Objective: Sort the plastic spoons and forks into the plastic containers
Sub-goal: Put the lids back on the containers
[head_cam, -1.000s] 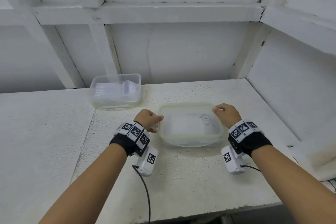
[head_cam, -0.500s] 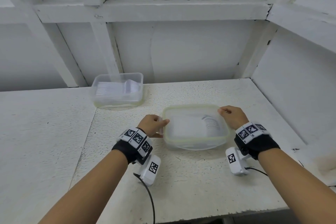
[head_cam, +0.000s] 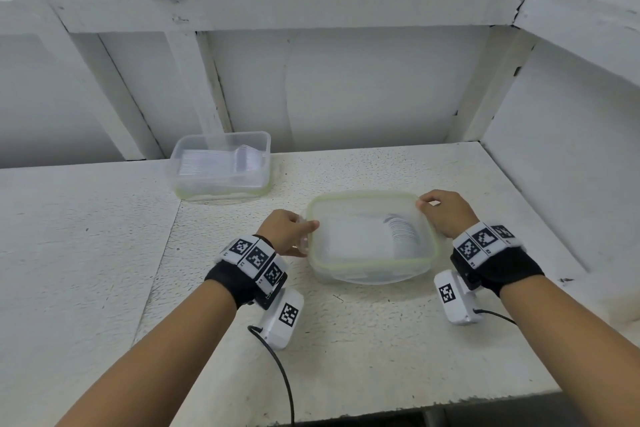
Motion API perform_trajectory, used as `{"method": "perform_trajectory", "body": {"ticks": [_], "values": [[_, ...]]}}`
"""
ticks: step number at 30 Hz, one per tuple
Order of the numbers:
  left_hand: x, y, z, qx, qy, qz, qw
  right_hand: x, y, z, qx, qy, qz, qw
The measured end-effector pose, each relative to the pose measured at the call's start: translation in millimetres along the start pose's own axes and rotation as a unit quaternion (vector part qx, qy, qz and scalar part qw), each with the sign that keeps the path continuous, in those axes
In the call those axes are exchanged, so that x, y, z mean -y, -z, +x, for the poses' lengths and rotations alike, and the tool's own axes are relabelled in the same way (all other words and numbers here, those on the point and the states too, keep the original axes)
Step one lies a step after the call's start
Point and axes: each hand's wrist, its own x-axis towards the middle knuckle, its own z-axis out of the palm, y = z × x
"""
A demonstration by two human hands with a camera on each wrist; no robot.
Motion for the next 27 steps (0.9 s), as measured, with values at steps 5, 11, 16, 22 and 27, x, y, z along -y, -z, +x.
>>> {"method": "perform_trajectory", "body": {"ticks": [5,11,16,22,27], "values": [[-0.5,1.4,-1.1,0.013,0.017,0.016,1.000,3.6,-0.6,0.2,0.001,-0.005,-0.030,1.000],[3.5,-0.6,-2.5,0.023,0.025,-0.003,0.999,2.4,-0.4,-0.4,0.007,0.003,-0.008,1.000],[6.2,-4.5,-5.1,-0.004,0.014,-0.005,1.000,0.7,-1.5,-4.4,0.014,-0.007,0.034,0.999],[3.0,-6.3,-9.9,-0.012,0.016,-0.022,1.000,0.2,-2.0,-7.0,0.008,-0.012,0.044,0.999],[2.3,-6.8,-14.1,-0.027,0.029,-0.043,0.998,1.0,-4.7,-8.6,0.003,-0.020,0.049,0.999]]}}
